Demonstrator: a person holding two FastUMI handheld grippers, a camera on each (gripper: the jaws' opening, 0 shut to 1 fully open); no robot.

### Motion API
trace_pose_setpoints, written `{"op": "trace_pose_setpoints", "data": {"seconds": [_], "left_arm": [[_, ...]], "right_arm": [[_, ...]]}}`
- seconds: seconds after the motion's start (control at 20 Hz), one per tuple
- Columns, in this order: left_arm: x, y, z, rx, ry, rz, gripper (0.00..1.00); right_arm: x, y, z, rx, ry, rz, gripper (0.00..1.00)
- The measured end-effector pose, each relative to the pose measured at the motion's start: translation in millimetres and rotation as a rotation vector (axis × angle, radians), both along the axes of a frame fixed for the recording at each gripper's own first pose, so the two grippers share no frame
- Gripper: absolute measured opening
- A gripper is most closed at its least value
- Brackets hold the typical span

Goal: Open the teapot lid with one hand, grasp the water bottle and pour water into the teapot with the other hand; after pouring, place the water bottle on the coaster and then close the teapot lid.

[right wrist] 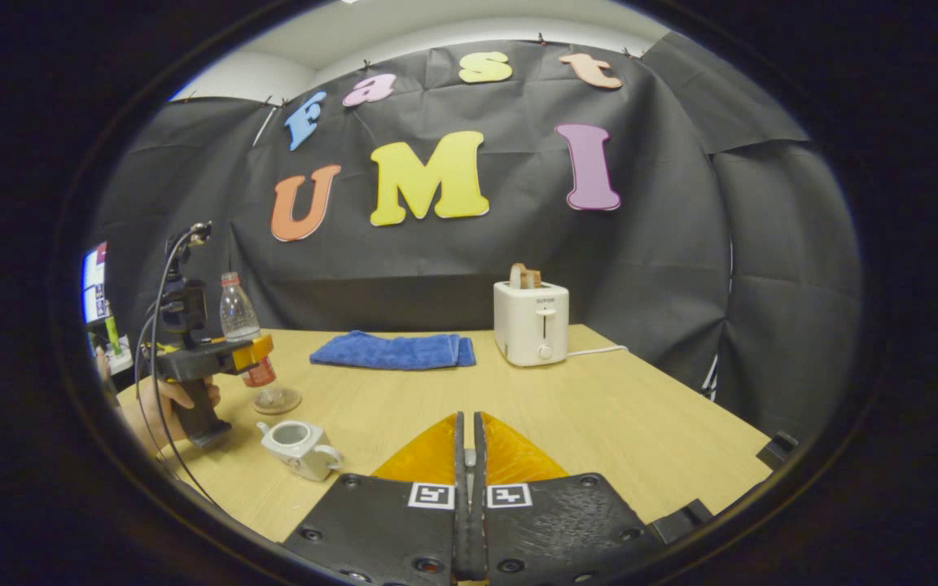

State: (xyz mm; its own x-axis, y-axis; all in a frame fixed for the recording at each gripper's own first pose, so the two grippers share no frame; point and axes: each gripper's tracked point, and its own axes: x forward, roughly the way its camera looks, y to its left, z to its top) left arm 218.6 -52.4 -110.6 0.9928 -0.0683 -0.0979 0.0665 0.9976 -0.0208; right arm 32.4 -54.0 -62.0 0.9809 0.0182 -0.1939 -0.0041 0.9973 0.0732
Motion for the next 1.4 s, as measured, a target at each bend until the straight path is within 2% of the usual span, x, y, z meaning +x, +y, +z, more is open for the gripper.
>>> {"op": "trace_pose_setpoints", "data": {"seconds": [0.45, 0.65, 0.85, 1.2, 1.3, 1.4], "left_arm": [[0.4, -6.0, -29.0, 0.033, 0.052, -0.029, 0.82], [-3.5, -8.7, -34.8, 0.013, 0.063, -0.039, 0.85], [-9.5, -8.2, -29.5, 0.052, 0.031, -0.042, 0.92], [-30.2, -0.4, -20.5, 0.082, -0.011, -0.029, 0.93], [-42.5, 2.1, -10.0, 0.083, -0.023, -0.035, 0.93], [-58.1, 10.7, 9.6, 0.127, -0.040, -0.013, 0.93]], "right_arm": [[10.4, 3.1, -21.2, -0.018, 0.047, -0.001, 0.00], [9.1, 2.3, -19.7, -0.030, 0.038, -0.004, 0.00], [8.7, 2.5, -19.1, -0.028, 0.040, -0.004, 0.00], [4.7, 4.2, -12.9, -0.039, 0.022, -0.006, 0.00], [3.1, 7.7, -8.1, -0.047, 0.011, -0.004, 0.00], [0.1, 13.6, -3.8, -0.045, 0.001, 0.007, 0.00]]}}
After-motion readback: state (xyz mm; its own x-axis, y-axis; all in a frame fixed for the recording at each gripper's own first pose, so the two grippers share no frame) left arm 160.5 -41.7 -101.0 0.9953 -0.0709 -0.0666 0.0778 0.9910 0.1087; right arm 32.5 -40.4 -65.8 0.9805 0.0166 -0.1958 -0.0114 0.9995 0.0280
